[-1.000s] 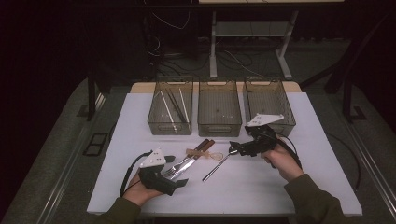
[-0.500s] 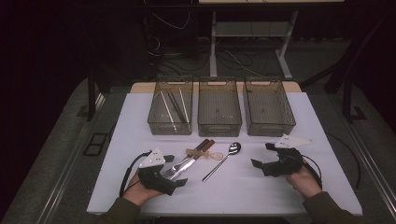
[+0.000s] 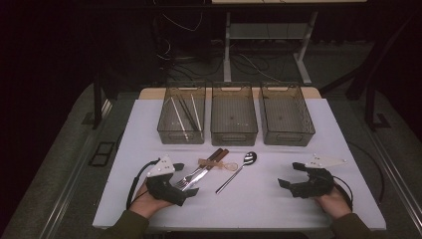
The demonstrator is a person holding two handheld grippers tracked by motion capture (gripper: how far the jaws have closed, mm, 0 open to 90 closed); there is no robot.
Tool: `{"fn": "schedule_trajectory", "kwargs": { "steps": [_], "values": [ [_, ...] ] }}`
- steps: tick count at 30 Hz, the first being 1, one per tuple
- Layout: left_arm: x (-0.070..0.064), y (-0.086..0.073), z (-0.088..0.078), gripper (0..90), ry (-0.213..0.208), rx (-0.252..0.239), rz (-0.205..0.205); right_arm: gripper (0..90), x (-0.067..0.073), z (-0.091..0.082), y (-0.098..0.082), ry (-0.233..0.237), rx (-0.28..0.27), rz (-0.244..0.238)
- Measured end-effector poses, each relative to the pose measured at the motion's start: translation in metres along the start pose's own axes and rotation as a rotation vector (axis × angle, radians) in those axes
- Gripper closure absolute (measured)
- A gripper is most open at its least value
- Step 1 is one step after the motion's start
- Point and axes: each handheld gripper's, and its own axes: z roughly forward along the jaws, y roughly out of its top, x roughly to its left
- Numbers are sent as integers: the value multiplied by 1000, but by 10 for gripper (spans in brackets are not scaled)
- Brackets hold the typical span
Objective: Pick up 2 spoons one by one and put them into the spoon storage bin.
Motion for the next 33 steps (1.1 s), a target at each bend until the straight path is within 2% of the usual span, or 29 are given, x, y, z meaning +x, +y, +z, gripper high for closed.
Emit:
{"fn": "schedule_trajectory", "kwargs": {
  "steps": [4, 12, 20, 27, 33],
  "values": [
    [2, 5, 0, 0, -2, 1, 0, 144, 1, 1, 0, 10, 12, -4],
    [9, 22, 7, 13, -6, 9, 17, 144, 0, -2, 0, 21, 1, -6],
    [16, 37, 21, 157, -13, 25, 29, 144, 0, -3, 1, 10, -1, -1],
    [27, 50, 37, 347, -24, 52, 55, 144, -2, -3, 0, 7, -3, 9],
    [36, 55, 54, 396, -13, 96, 72, 144, 0, -1, 1, 16, 1, 3]
  ]
}}
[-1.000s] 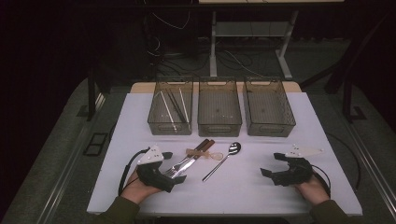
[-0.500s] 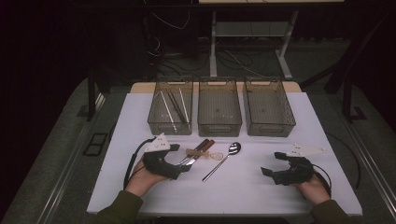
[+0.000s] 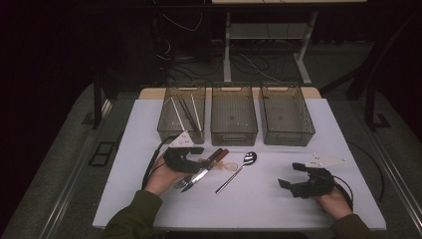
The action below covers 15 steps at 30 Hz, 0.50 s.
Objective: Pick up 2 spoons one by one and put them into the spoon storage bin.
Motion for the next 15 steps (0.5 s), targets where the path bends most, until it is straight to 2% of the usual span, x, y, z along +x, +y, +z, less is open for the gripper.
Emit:
{"fn": "schedule_trajectory", "kwargs": {
  "steps": [4, 15],
  "values": [
    [3, 3, 8, 402, 6, 38, 34, 144, 0, 0, 0, 1, 1, 1],
    [15, -9, 18, 433, -32, 128, 37, 144, 0, 1, 0, 3, 5, -1]
  ]
}}
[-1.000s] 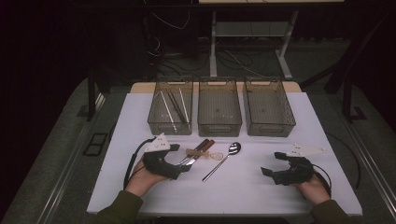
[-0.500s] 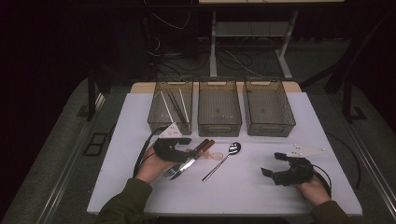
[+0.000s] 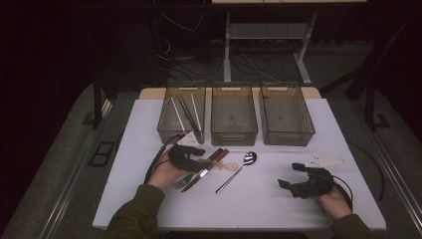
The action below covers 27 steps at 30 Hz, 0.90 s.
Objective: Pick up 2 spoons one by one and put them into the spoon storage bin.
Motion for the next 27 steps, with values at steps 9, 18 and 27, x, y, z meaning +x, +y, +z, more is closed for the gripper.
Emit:
{"fn": "schedule_trajectory", "kwargs": {
  "steps": [9, 18, 27],
  "values": [
    [2, -5, 1, 487, -8, 21, 10, 144, 0, 0, 0, 1, 1, 3],
    [4, -9, 2, 575, -34, 28, 22, 144, 0, -1, 0, -1, 1, 2],
    [2, -9, -1, 637, -45, 20, 43, 144, 0, -1, 0, -3, -1, -9]
  ]
}}
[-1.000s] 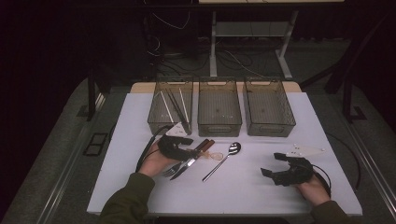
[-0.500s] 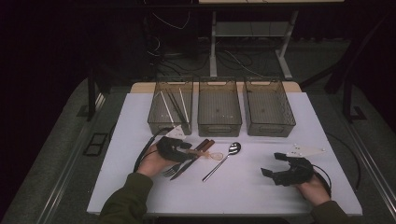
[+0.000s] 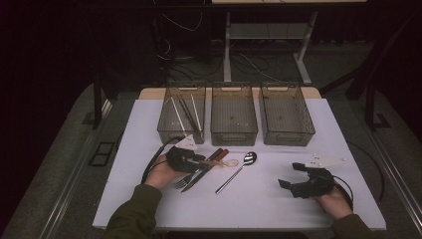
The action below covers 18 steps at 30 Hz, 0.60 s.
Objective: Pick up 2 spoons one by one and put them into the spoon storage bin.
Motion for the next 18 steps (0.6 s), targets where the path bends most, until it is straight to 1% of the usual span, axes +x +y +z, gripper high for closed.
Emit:
{"fn": "schedule_trajectory", "kwargs": {
  "steps": [2, 3, 4, 6, 7, 11, 14, 18],
  "values": [
    [-1, 0, 0, 655, -4, 0, 8, 144, 0, 0, 0, -1, 0, -1],
    [-2, 1, 0, 662, 0, 0, 11, 144, 0, 0, 0, -1, 1, -2],
    [-2, 1, -1, 669, 7, 0, 25, 144, 0, 0, 0, -2, 1, -2],
    [-4, 2, -2, 691, 10, -11, 28, 144, 0, 0, 0, -2, 1, -2],
    [-5, 3, -3, 694, 14, -14, 37, 144, 0, 0, 0, -3, 1, -4],
    [-7, 4, -3, 703, 15, -22, 37, 144, 0, 0, 0, -2, 1, -7],
    [-8, 5, -4, 710, 12, -17, 46, 144, 1, -1, 1, -2, 3, -6],
    [-11, 6, -5, 715, 23, -29, 53, 144, 1, -1, 1, -5, 2, -9]
  ]
}}
